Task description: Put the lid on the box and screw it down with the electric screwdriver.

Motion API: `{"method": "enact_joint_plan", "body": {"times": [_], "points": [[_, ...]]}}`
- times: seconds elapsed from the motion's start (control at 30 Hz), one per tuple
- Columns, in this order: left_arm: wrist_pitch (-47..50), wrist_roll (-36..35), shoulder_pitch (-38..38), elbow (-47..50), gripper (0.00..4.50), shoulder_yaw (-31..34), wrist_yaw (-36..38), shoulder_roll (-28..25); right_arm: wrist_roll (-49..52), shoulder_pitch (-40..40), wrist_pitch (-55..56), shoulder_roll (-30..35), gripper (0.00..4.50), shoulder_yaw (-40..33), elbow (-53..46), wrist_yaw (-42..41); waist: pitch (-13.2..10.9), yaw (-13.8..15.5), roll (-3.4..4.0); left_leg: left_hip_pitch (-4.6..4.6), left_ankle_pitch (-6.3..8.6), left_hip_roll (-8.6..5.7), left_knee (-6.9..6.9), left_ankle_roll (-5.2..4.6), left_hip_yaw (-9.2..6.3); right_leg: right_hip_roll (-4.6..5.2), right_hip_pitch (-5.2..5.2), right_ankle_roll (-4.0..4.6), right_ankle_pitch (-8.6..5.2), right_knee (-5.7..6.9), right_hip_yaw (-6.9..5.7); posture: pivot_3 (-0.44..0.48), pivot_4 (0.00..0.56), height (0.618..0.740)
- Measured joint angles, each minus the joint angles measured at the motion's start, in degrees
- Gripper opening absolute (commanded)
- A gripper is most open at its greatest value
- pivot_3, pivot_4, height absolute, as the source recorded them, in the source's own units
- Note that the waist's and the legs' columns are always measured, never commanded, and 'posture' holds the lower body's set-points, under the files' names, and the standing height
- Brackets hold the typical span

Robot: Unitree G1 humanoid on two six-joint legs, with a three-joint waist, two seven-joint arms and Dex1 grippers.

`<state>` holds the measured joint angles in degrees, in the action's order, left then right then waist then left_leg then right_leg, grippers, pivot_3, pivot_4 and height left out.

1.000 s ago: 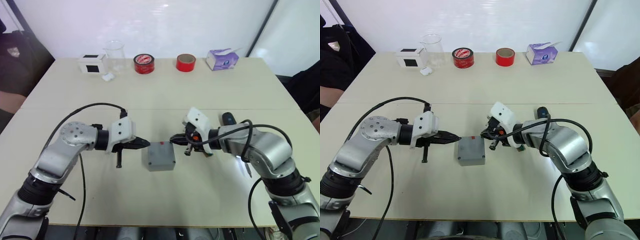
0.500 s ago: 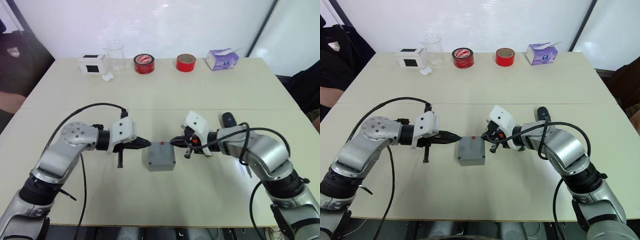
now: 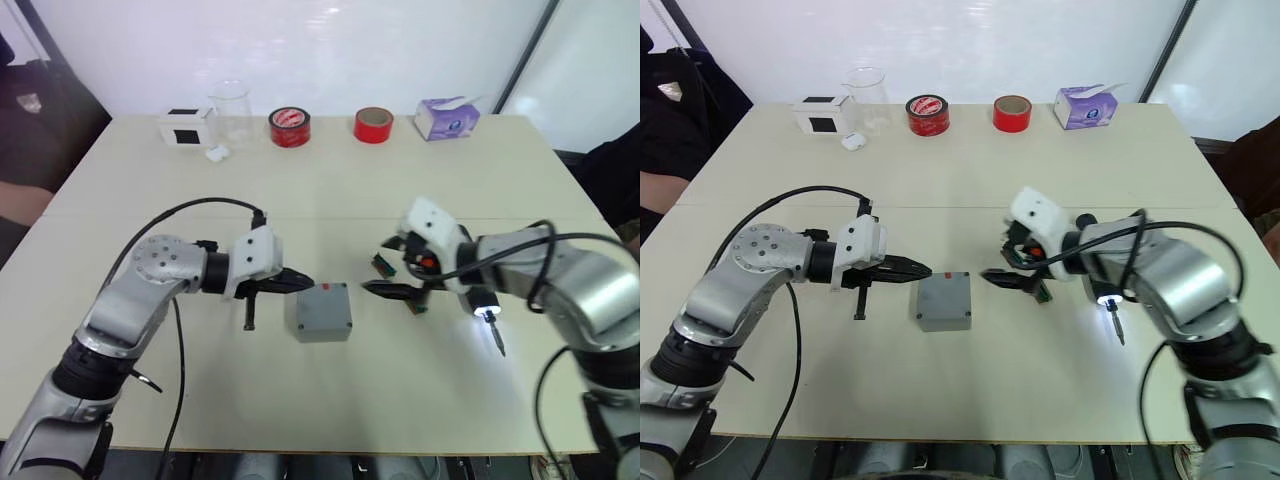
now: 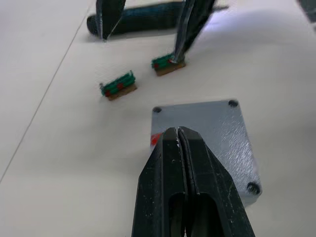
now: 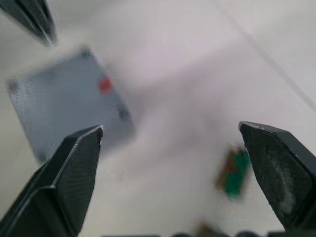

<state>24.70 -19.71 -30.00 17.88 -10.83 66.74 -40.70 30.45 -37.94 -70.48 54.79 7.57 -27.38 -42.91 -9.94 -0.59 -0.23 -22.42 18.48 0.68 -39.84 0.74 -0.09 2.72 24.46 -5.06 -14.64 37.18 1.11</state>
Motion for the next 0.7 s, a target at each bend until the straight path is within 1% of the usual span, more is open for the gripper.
{"method": "enact_joint_plan", "body": {"times": [0.13,0.17,0.2,0.37,0.43,0.47,0.7], "points": [[-0.61,-0.78,-1.7,-0.73,0.0,-0.1,0.74,1.55,-1.53,-4.37,-4.6,8.96,4.48,0.22,7.52,-1.69,0.01,-0.08,-0.03,0.02,0.01,0.0,-0.02,-0.01,0.01,-0.05,-0.01,0.01,-0.01,-0.03,0.01,0.0,0.15,0.739],[-0.72,-0.73,-1.71,-1.05,0.0,-0.17,0.72,1.7,-2.13,-5.13,-5.8,9.95,4.48,1.17,9.35,-1.88,0.01,-0.16,-0.04,0.02,0.01,0.0,-0.02,-0.02,0.02,-0.07,-0.01,0.01,-0.01,-0.03,0.01,0.0,0.15,0.739],[-1.2,-0.71,-1.79,-1.47,0.0,-0.53,0.75,2.46,-2.57,-7.27,-9.48,10.31,4.48,3.62,13.94,-1.91,0.01,-0.4,-0.03,0.05,0.01,0.01,-0.02,-0.02,0.07,-0.09,0.0,0.01,0.0,0.0,0.06,0.0,0.15,0.739],[-2.09,-0.09,-1.84,-1.48,0.0,-1.92,0.66,3.6,-3.96,-10.58,-14.96,9.32,4.48,9.84,23.25,-2.0,-0.01,-0.25,-0.01,0.02,0.01,0.02,0.0,-0.02,0.07,-0.11,0.04,0.01,0.0,0.0,0.09,0.0,0.15,0.739],[-2.68,0.0,-1.73,-1.46,0.0,-1.92,0.71,3.62,-4.33,-12.65,-16.4,8.02,4.48,11.56,26.85,-2.32,-0.01,-0.28,-0.01,0.02,0.01,0.02,0.0,-0.02,0.11,-0.09,0.04,0.01,0.0,0.0,0.12,0.0,0.15,0.739],[-2.92,-0.06,-1.67,-1.14,0.0,-1.92,0.8,3.72,-4.65,-14.58,-17.15,6.69,4.48,13.67,30.26,-2.68,-0.01,-0.29,-0.02,0.03,0.01,0.02,-0.01,-0.02,0.14,-0.07,0.04,0.0,0.0,0.0,0.14,0.0,0.15,0.739],[-3.19,-0.31,-0.76,-0.02,0.0,-1.83,0.5,4.05,-7.05,-16.35,-16.2,2.2,4.48,22.25,39.1,-4.65,-0.01,-0.1,-0.01,-0.01,0.01,0.01,-0.01,-0.02,0.13,-0.03,0.05,0.0,0.0,-0.02,0.14,0.0,0.15,0.739]]}}
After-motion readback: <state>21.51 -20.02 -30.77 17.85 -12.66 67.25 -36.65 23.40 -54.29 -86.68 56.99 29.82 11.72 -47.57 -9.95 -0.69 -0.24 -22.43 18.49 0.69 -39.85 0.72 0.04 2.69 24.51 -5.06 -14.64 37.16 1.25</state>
